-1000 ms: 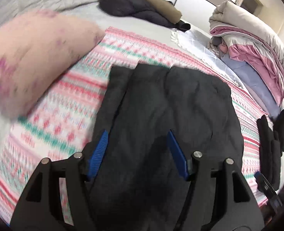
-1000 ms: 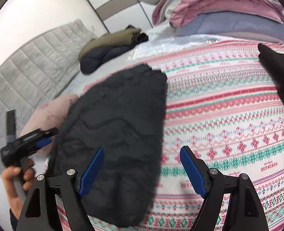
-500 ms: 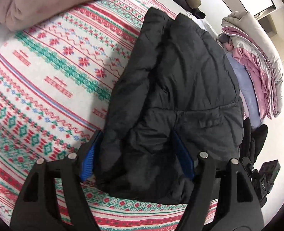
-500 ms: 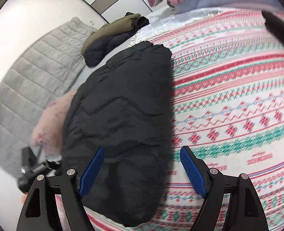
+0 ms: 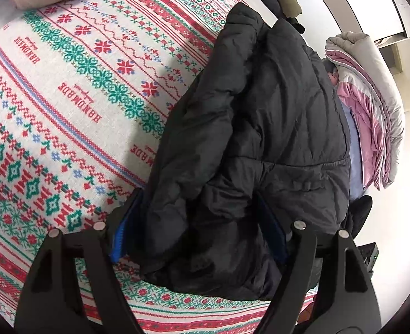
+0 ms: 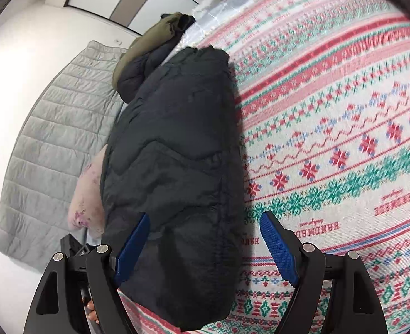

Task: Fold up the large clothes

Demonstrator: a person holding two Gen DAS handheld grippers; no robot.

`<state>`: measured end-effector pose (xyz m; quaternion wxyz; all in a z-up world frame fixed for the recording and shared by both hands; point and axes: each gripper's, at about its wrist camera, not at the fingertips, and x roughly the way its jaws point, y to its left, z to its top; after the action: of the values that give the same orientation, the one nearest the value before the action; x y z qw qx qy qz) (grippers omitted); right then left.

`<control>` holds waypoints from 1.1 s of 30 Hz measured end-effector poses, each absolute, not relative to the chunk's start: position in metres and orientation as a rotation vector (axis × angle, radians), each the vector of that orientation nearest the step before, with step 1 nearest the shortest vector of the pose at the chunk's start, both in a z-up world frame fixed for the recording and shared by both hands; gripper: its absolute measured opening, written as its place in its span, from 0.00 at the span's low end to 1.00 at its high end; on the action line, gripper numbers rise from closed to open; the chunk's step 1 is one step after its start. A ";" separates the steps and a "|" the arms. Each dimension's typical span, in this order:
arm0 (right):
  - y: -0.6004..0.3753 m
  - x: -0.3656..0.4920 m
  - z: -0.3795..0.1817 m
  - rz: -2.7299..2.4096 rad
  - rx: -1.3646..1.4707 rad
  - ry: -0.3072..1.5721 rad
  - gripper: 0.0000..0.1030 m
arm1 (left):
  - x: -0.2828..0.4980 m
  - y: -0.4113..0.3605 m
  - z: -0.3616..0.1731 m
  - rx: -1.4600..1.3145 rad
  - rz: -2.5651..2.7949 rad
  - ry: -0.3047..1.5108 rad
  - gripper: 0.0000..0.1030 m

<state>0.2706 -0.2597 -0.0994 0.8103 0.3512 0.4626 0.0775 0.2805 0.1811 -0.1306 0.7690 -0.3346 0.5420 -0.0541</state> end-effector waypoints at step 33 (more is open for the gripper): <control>-0.183 0.283 -0.099 0.100 0.411 0.969 0.48 | 0.288 0.133 -0.121 -0.610 -0.060 1.123 0.57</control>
<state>0.2834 -0.1828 -0.0985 0.8635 0.1962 0.4622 0.0479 0.2879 0.1334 -0.1209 0.8024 -0.2844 0.5240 -0.0278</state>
